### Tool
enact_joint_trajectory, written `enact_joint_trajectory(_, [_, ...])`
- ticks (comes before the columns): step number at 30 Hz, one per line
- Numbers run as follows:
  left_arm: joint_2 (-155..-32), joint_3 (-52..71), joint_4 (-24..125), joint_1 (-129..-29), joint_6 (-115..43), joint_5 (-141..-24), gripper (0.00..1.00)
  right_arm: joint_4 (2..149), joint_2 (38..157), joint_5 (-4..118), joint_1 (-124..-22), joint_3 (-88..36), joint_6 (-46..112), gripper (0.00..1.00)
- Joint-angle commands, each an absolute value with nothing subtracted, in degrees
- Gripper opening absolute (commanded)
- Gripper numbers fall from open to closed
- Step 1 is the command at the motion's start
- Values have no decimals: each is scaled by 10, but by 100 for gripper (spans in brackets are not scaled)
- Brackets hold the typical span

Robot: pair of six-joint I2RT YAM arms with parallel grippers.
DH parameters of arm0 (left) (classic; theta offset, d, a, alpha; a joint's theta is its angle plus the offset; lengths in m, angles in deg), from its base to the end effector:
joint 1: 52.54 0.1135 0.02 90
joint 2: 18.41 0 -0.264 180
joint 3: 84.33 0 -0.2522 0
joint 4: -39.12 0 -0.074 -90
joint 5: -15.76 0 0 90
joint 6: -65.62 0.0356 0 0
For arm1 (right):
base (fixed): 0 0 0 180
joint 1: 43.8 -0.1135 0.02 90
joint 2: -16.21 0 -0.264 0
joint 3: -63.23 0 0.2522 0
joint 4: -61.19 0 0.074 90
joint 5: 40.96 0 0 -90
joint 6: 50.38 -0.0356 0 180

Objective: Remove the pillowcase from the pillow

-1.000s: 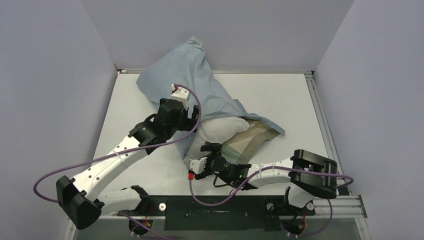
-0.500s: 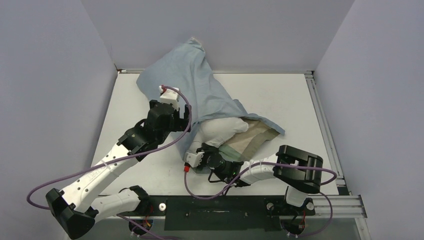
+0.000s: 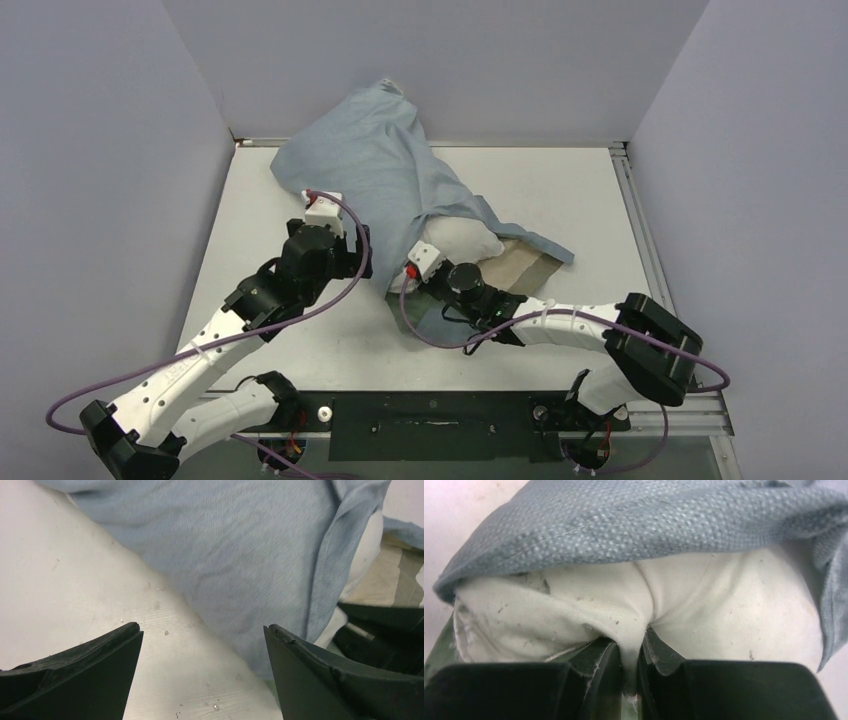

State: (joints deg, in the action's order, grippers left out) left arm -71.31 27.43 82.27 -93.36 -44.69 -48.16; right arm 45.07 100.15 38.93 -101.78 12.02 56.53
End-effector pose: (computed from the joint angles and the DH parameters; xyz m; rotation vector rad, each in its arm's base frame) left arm 0.1598 -0.1174 0.3413 0.0808 2.0080 -0.2135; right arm 0.1690 0.2585 0.2085 -1.0365 1.5557 0.3331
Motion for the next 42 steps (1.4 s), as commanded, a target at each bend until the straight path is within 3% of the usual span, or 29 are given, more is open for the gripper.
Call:
enact_joint_trajectory(1, [-691,305,797,-930,-477,-540,96,414,949,439,-959,85,444,5])
enact_joint_trajectory(15, [-731,401,654,-936,-541,-699,96,418,934,469,-905,79,344,5])
enact_joint_trajectory(26, [-815,395,641,-993,-508,-615,100,431,923,486,-897,68,320,5])
enact_joint_trajectory(29, [-832,387,656,-994,-501,-583,89,436,919,505,-896,68,318,5])
enact_joint_trajectory(32, [-839,384,664,-992,-498,-544,71,444,908,515,-895,68,317,5])
enact_joint_trajectory(38, [-845,375,665,-973,-504,-490,12,487,852,533,-894,64,327,5])
enact_joint_trajectory(42, [-847,373,670,-960,-515,-447,4,533,798,539,-891,57,343,5])
